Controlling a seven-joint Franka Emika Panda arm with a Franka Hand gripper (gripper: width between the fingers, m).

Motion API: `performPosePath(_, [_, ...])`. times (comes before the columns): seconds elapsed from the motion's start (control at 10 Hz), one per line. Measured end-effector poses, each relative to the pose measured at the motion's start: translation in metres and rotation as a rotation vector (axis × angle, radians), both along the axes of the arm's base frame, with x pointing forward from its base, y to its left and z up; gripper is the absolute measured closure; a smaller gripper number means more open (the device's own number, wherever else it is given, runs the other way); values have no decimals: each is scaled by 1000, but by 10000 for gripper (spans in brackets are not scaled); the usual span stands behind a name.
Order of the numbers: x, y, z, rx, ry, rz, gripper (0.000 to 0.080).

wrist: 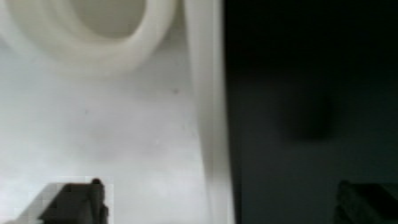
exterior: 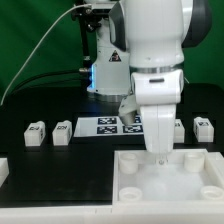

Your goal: Assemble one leg

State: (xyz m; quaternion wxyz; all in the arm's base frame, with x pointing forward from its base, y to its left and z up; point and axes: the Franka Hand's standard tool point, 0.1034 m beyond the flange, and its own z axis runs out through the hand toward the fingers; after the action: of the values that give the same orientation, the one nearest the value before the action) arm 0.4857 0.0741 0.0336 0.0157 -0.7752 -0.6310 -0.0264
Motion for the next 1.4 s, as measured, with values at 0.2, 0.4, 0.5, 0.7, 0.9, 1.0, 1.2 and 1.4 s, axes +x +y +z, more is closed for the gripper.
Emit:
performPosePath(0.2, [-9, 25, 25, -4, 15, -259, 150])
performPosePath(0.4, [-21, 58, 34, 6, 31, -576, 150])
performPosePath(0.5, [-26, 67, 32, 12, 36, -673, 150])
performPosePath(0.7, [-27, 68, 30, 35, 52, -901, 150])
performPosePath(0.9, [-30, 74, 29, 56, 82, -1159, 150])
performPosePath(1.0, [-41, 85, 26, 66, 105, -1313, 150])
performPosePath(1.2, [-54, 93, 21, 66, 109, -1332, 150])
performPosePath(1.4, [-51, 92, 22, 45, 127, -1324, 150])
